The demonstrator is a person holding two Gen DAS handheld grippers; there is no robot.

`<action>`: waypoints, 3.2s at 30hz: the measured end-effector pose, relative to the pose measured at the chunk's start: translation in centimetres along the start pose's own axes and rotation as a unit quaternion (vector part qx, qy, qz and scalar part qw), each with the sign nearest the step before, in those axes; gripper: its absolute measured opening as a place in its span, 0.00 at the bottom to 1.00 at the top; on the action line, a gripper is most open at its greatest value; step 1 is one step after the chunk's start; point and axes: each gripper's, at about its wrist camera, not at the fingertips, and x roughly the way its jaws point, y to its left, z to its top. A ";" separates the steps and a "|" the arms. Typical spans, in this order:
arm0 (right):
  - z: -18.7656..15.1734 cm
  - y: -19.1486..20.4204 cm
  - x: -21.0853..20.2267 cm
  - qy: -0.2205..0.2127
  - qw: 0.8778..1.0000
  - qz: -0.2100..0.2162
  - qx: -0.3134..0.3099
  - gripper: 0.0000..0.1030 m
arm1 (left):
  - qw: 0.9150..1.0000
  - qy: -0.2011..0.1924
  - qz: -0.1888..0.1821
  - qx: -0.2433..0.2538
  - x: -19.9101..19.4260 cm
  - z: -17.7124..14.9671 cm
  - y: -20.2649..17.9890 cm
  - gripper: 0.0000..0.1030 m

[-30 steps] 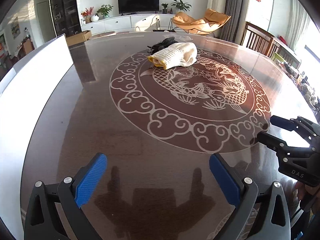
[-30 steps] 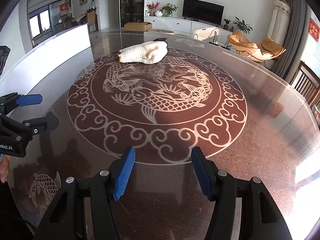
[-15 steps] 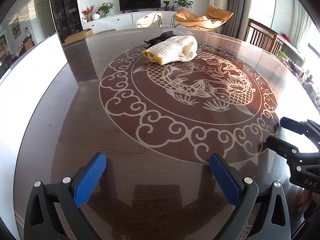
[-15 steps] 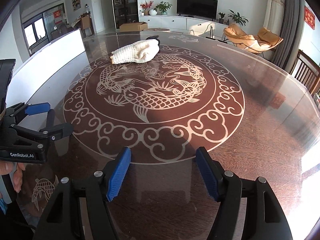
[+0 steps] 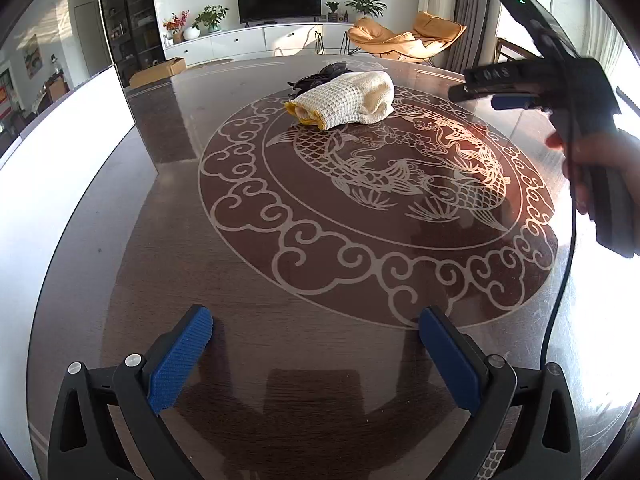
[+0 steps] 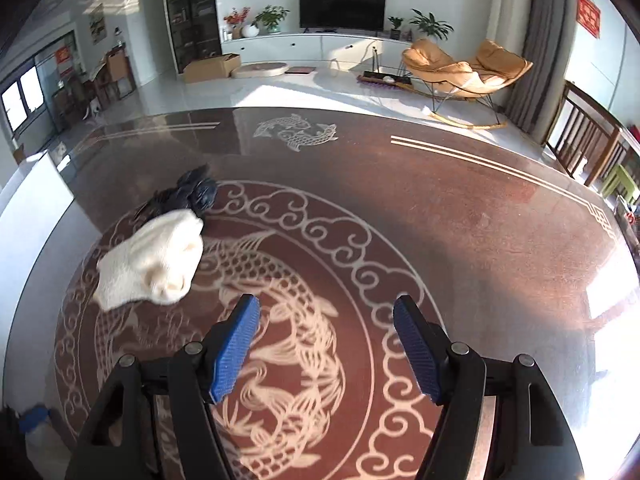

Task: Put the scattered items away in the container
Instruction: 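Bring both open grippers back over the table toward the glove and hair clip, then close the left gripper on the cream knit glove while the right grips the black mesh hair clip, then lift the glove and hair clip and carry both over the container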

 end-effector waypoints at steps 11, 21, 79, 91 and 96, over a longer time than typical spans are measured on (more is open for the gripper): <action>-3.6 11.7 -0.3 0.060 0.955 0.221 -0.191 0.68 | 1.000 0.000 -0.001 0.000 -0.1 0.0 0.0 1.00; -15.5 6.6 -6.3 0.012 0.964 0.157 -0.216 0.69 | 0.992 -0.005 -0.057 -0.115 -0.6 2.1 3.5 1.00; -17.4 0.1 -8.0 -0.014 0.979 0.133 -0.155 0.69 | 0.999 -0.020 -0.010 0.026 -0.1 1.9 1.7 0.77; -16.9 0.8 -7.3 -0.013 0.980 0.114 -0.161 0.70 | 1.000 -0.001 0.000 0.007 0.8 1.8 2.9 0.99; -16.9 0.8 -7.4 -0.013 0.980 0.113 -0.161 0.70 | 1.000 0.001 0.002 0.005 0.9 1.8 3.0 1.00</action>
